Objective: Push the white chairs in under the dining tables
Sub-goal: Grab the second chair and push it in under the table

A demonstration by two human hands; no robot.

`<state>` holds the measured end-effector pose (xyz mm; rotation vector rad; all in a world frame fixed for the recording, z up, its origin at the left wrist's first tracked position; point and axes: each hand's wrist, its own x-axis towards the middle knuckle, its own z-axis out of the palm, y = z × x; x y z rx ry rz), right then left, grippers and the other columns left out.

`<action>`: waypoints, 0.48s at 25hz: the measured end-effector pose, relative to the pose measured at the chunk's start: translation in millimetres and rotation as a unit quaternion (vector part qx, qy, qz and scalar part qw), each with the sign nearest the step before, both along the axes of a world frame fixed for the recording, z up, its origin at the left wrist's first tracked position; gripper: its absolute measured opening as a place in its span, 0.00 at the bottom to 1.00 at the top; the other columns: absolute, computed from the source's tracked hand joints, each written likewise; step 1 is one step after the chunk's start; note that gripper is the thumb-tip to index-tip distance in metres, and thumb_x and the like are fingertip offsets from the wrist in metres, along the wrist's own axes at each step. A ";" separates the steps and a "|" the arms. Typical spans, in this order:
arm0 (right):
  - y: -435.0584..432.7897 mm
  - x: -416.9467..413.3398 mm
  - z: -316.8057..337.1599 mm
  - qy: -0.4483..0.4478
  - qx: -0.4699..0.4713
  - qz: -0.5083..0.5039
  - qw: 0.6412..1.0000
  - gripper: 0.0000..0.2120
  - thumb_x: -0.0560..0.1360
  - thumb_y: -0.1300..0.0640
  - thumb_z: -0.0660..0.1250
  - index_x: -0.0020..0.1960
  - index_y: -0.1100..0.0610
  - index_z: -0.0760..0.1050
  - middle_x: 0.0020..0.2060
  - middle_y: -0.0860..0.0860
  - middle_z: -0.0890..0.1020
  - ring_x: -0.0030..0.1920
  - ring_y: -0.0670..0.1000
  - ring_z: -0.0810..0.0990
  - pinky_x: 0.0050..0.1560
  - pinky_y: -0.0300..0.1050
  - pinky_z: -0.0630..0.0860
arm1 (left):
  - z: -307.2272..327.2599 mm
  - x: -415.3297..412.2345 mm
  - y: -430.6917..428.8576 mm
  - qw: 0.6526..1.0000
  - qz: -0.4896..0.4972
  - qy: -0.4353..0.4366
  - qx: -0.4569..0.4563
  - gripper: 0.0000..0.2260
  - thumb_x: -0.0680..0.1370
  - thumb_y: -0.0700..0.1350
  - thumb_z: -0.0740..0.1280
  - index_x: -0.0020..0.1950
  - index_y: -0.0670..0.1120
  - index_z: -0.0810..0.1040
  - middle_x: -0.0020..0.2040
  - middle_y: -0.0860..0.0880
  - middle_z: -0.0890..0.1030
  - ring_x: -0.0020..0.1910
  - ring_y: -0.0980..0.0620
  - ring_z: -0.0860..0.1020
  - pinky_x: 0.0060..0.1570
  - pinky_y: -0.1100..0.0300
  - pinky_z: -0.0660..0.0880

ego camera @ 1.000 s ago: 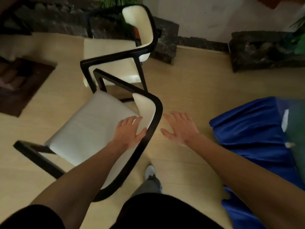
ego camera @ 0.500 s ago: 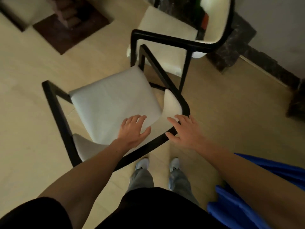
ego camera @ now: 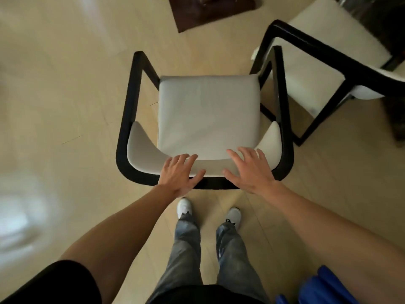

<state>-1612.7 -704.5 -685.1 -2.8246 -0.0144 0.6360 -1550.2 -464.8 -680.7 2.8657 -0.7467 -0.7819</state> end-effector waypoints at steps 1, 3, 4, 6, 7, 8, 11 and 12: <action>0.7 -0.1 -1.2 -0.006 -0.003 0.001 1.000 0.33 0.79 0.34 0.53 0.79 0.48 0.57 0.75 0.59 0.65 0.75 0.60 0.62 0.75 0.62 0.53 | 0.0 -1.4 -0.1 1.000 0.002 0.000 -0.001 0.30 0.80 0.66 0.49 0.75 0.51 0.64 0.72 0.46 0.72 0.71 0.44 0.68 0.70 0.46 0.62; 4.9 7.0 -10.4 -0.012 0.001 0.023 1.000 0.33 0.79 0.33 0.53 0.79 0.48 0.58 0.75 0.59 0.66 0.74 0.60 0.63 0.74 0.63 0.55 | -5.4 -2.8 4.2 1.000 0.022 -0.015 0.009 0.30 0.80 0.67 0.49 0.75 0.51 0.64 0.71 0.46 0.72 0.71 0.44 0.69 0.70 0.46 0.63; 8.1 7.6 -10.7 -0.011 0.000 0.025 1.000 0.33 0.78 0.32 0.53 0.79 0.47 0.58 0.75 0.59 0.66 0.74 0.60 0.63 0.74 0.63 0.55 | -5.2 0.1 7.9 1.000 0.019 -0.019 0.013 0.30 0.79 0.67 0.47 0.75 0.52 0.64 0.71 0.46 0.73 0.70 0.44 0.69 0.70 0.46 0.63; 15.2 14.2 -23.1 0.003 0.000 0.033 0.999 0.34 0.78 0.30 0.50 0.78 0.46 0.58 0.76 0.58 0.65 0.75 0.61 0.62 0.74 0.64 0.55 | -14.9 7.7 18.8 0.999 0.018 -0.020 0.031 0.32 0.78 0.68 0.44 0.74 0.52 0.65 0.69 0.47 0.73 0.70 0.44 0.69 0.70 0.45 0.63; 15.9 14.6 -31.5 0.018 -0.008 0.038 0.999 0.34 0.78 0.29 0.48 0.78 0.45 0.58 0.76 0.58 0.64 0.75 0.61 0.62 0.74 0.64 0.55 | -25.1 9.4 23.2 0.999 0.010 -0.018 0.037 0.33 0.77 0.69 0.43 0.74 0.53 0.66 0.68 0.47 0.74 0.69 0.44 0.70 0.70 0.44 0.63; 17.3 13.2 -37.0 0.027 -0.015 0.038 0.999 0.34 0.78 0.29 0.46 0.78 0.44 0.58 0.77 0.58 0.63 0.75 0.61 0.62 0.74 0.63 0.56 | -29.1 8.5 28.9 0.999 0.001 -0.017 0.048 0.33 0.77 0.69 0.42 0.73 0.53 0.66 0.67 0.47 0.75 0.68 0.44 0.70 0.69 0.44 0.63; 15.0 8.3 -54.4 0.032 -0.028 0.029 0.999 0.35 0.77 0.29 0.41 0.76 0.43 0.64 0.75 0.57 0.67 0.73 0.60 0.66 0.73 0.61 0.60 | -48.4 8.7 34.7 0.999 -0.015 -0.022 0.046 0.33 0.76 0.70 0.42 0.69 0.53 0.71 0.64 0.48 0.77 0.67 0.45 0.72 0.68 0.44 0.63; 16.2 11.6 -62.1 0.022 -0.027 0.027 0.999 0.35 0.77 0.29 0.41 0.73 0.43 0.68 0.73 0.56 0.71 0.71 0.60 0.69 0.71 0.60 0.62 | -56.3 13.6 36.3 0.999 -0.013 -0.024 0.040 0.34 0.76 0.71 0.42 0.68 0.53 0.72 0.64 0.49 0.78 0.66 0.45 0.73 0.68 0.44 0.64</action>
